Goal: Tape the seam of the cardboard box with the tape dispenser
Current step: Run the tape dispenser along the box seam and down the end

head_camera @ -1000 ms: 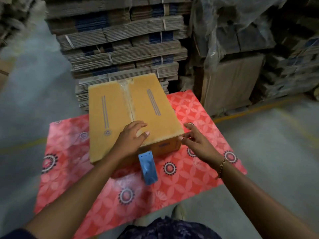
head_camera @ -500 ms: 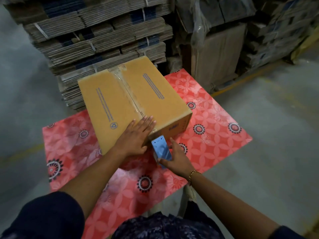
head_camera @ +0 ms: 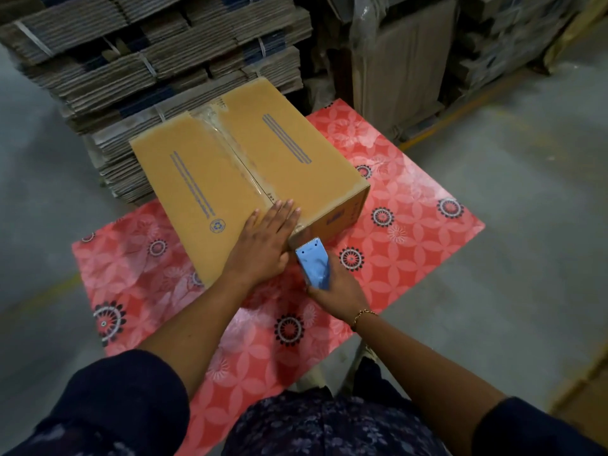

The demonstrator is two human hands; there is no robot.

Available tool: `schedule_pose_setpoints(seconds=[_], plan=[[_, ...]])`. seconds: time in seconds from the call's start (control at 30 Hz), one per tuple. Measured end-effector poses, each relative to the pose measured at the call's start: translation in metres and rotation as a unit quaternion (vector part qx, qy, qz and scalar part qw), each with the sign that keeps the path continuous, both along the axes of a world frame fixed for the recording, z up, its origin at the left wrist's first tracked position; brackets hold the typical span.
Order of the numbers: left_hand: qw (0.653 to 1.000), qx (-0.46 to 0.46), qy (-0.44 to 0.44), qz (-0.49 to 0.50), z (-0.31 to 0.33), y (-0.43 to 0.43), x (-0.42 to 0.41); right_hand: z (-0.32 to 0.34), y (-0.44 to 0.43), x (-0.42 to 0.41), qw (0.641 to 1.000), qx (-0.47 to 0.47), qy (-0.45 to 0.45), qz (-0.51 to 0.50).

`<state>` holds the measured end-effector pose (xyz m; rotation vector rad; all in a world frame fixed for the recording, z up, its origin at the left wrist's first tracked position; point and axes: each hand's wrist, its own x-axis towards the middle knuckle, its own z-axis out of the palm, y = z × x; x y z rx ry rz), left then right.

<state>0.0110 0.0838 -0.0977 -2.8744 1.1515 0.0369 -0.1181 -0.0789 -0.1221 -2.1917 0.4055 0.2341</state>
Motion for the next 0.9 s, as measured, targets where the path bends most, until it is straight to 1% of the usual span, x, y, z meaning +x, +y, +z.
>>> schedule_pose_setpoints(seconds=[0.2, 0.37, 0.57, 0.67, 0.83, 0.9], plan=[[1.000, -0.016, -0.003, 0.000, -0.004, 0.000, 0.001, 0.024, -0.009, -0.031, 0.999, 0.003, -0.038, 0.008], [1.000, -0.017, -0.006, 0.004, -0.009, 0.001, 0.003, 0.034, -0.011, -0.034, 1.000, 0.011, -0.014, 0.009], [0.999, -0.035, 0.002, 0.012, -0.010, 0.000, 0.003, 0.037, -0.018, -0.044, 0.999, -0.032, -0.013, 0.013], [0.999, -0.044, 0.004, 0.011, -0.008, -0.001, 0.002, 0.040, -0.017, -0.043, 0.999, -0.031, 0.009, 0.011], [0.999, -0.046, 0.006, 0.014, -0.007, -0.001, 0.000, 0.049, -0.019, -0.039, 0.996, -0.070, 0.044, 0.027], [0.999, -0.046, 0.003, 0.018, -0.009, -0.002, 0.000, 0.052, -0.019, -0.034, 0.995, -0.042, 0.085, 0.014]])
